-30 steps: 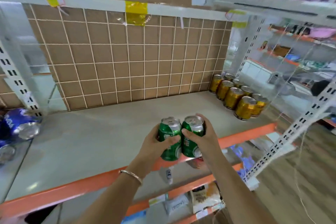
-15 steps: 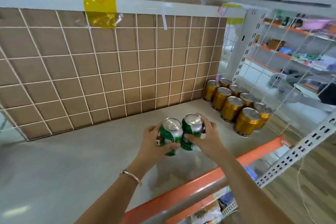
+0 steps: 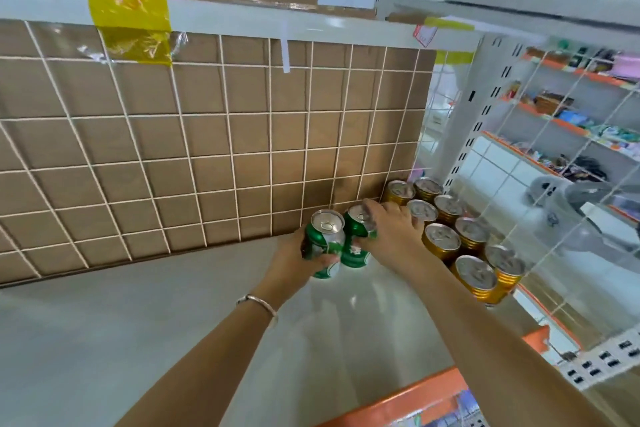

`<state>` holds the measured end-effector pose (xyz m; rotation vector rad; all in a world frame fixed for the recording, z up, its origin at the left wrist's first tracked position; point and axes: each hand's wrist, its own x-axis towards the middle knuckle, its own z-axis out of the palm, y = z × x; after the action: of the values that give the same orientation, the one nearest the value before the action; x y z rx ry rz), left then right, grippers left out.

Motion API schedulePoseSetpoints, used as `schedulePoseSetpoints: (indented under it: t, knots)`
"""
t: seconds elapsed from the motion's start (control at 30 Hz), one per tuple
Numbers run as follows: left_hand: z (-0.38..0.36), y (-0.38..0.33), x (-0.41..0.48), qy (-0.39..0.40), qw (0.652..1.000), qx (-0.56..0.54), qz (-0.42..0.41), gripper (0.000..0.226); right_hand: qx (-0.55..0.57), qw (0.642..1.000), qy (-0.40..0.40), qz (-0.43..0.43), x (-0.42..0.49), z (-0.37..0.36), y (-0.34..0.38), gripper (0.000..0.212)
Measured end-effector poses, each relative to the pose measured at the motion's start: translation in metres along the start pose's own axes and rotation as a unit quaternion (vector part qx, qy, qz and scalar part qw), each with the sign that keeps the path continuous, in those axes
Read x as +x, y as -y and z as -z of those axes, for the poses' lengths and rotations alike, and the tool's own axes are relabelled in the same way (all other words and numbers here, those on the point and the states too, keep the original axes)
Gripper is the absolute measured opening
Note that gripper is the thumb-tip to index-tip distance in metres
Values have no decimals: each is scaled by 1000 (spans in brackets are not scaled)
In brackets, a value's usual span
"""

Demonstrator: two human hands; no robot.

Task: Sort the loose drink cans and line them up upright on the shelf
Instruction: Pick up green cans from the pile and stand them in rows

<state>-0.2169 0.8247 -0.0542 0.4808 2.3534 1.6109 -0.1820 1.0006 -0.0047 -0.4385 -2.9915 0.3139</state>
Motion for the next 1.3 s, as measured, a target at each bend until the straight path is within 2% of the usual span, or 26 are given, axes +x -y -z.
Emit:
schedulePoseSetpoints:
  t: [0.1, 0.17, 0.27, 0.33, 0.43, 0.57, 0.63, 0.77, 0.9, 1.07, 1.2, 1.3]
  knots:
    - [-13, -11, 26, -20, 998, 54, 14, 50, -62, 997, -18, 36, 26, 10, -12, 74]
    - [-19, -12, 44, -40, 990, 133, 19, 59, -77, 996, -6, 43, 43, 15, -20, 76]
    - [-28, -5, 71, -54, 989, 134, 19, 79, -87, 994, 11, 58, 65, 19, -32, 78]
    - [-33, -2, 86, -63, 978, 199, 15, 81, -95, 993, 8, 69, 76, 19, -37, 77]
    - [-32, -9, 98, -91, 947, 308, 31, 81, -97, 991, 12, 87, 87, 21, -43, 79]
    - [-30, -43, 99, -47, 861, 502, 66, 76, -97, 988, 23, 117, 97, 23, -58, 82]
    - [-29, -53, 102, -24, 847, 525, 85, 75, -88, 989, 28, 116, 98, 22, -59, 83]
    - [-28, -52, 102, -14, 867, 486, 109, 73, -62, 992, 40, 107, 98, 21, -58, 82]
    - [-33, -45, 98, -53, 876, 472, 85, 76, -47, 993, 20, 108, 90, 17, -62, 79]
    - [-42, -37, 72, -60, 955, 273, 98, 85, -24, 993, 6, 116, 68, 15, -54, 82]
    - [-48, -36, 49, -110, 943, 298, 98, 77, 45, 979, -32, 196, 41, 15, -26, 72]
    - [-45, -31, 26, -132, 942, 290, 107, 70, 77, 957, 3, 281, 21, 5, 2, 64]
